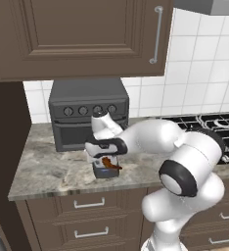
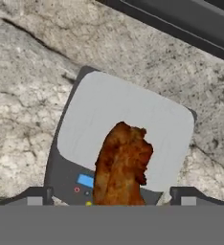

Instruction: Take the chicken drumstick from the fridge and place it on the digital scale on the counter by the fridge. Wait a few seconds for a reading, then move it to the plate on the dining counter.

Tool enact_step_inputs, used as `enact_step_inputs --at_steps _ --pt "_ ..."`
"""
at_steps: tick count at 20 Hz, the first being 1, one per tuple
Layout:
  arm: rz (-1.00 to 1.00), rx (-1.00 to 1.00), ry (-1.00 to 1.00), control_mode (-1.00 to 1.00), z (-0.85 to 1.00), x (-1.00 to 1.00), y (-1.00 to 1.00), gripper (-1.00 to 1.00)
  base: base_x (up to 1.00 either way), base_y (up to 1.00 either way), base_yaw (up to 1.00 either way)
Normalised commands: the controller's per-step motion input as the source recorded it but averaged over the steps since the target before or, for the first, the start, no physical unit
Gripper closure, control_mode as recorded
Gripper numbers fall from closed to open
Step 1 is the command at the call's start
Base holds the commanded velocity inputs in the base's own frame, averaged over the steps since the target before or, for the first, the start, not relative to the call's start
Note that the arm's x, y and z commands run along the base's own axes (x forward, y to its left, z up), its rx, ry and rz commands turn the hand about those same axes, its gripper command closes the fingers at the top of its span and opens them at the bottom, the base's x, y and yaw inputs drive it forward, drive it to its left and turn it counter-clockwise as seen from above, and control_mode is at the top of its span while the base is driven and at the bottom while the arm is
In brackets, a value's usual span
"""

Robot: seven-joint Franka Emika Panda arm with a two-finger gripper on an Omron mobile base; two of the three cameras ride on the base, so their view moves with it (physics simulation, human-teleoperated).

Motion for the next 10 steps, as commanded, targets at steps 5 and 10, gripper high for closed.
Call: enact_step_inputs --at_steps 5,10 --pt "-0.04 0.04 -0.24 -1.00 0.98 -0.55 -0.19 -1.00 0.00 0.00 0.00" --pt "-0.09 0.07 -0.05 -1.00 0.95 -0.53 -0.39 -1.00 0.00 0.00 0.00"
